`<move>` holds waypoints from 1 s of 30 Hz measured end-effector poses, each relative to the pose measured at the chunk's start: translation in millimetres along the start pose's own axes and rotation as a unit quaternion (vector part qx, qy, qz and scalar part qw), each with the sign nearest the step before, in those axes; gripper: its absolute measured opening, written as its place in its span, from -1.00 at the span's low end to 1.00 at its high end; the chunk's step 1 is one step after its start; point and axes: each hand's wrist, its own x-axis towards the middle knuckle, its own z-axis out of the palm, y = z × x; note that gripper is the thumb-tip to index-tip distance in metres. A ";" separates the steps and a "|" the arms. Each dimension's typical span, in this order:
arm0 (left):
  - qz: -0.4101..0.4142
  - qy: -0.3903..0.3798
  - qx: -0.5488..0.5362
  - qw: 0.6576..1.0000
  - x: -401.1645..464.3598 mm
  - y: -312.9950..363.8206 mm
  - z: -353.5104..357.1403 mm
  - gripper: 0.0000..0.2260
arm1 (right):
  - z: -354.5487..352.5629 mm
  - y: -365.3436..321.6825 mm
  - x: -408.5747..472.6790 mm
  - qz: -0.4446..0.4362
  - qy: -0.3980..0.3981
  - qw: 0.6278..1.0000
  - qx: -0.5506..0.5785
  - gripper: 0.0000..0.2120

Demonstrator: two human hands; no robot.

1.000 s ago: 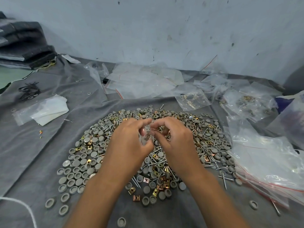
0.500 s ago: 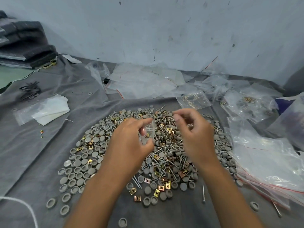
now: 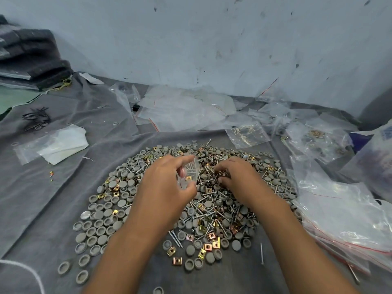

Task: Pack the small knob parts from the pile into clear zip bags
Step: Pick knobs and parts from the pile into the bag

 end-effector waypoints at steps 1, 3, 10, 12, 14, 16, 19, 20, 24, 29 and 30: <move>0.000 0.001 0.000 1.000 0.4 0.4 0.2 -0.50 | 1.4 0.0 0.2 -0.002 0.009 1.000 -0.001 -0.70; 0.003 0.000 0.001 1.000 0.4 2.5 1.0 -0.50 | 3.8 0.2 -0.4 -0.003 0.029 1.000 0.005 -0.80; -0.001 -0.006 -0.003 1.000 -0.3 3.4 4.2 -0.49 | 5.1 1.2 -19.5 0.032 0.111 0.975 0.190 -0.74; 0.001 -0.006 -0.002 1.000 -0.6 3.6 5.5 -0.49 | 0.5 -2.4 -29.3 0.025 0.124 0.954 0.273 -0.73; 0.010 -0.006 0.003 1.000 -0.7 3.8 7.1 -0.50 | -8.4 -11.3 -37.7 -0.002 0.106 0.917 0.384 -0.76; 0.013 -0.008 0.002 1.000 -1.7 4.5 7.6 -0.50 | -18.8 -24.1 -46.1 -0.050 0.076 0.877 0.472 -0.77; 0.021 -0.003 0.005 1.000 -1.2 4.5 7.7 -0.53 | -26.0 -41.9 -55.0 -0.109 0.072 0.875 0.466 -0.77; 0.024 -0.002 0.009 1.000 -0.5 4.2 7.8 -0.54 | -24.6 -46.2 -56.7 -0.116 0.081 0.884 0.446 -0.77; 0.023 -0.003 0.014 1.000 0.5 3.1 8.4 -0.54 | -14.4 -56.3 -57.5 -0.131 0.139 0.925 0.328 -0.79; 0.024 0.000 0.020 1.000 0.3 3.0 6.8 -0.56 | -14.4 -57.7 -56.2 -0.145 0.173 0.932 0.285 -0.77; 0.024 0.001 0.020 1.000 0.3 3.0 6.4 -0.55 | -15.5 -57.8 -56.4 -0.146 0.189 0.929 0.284 -0.79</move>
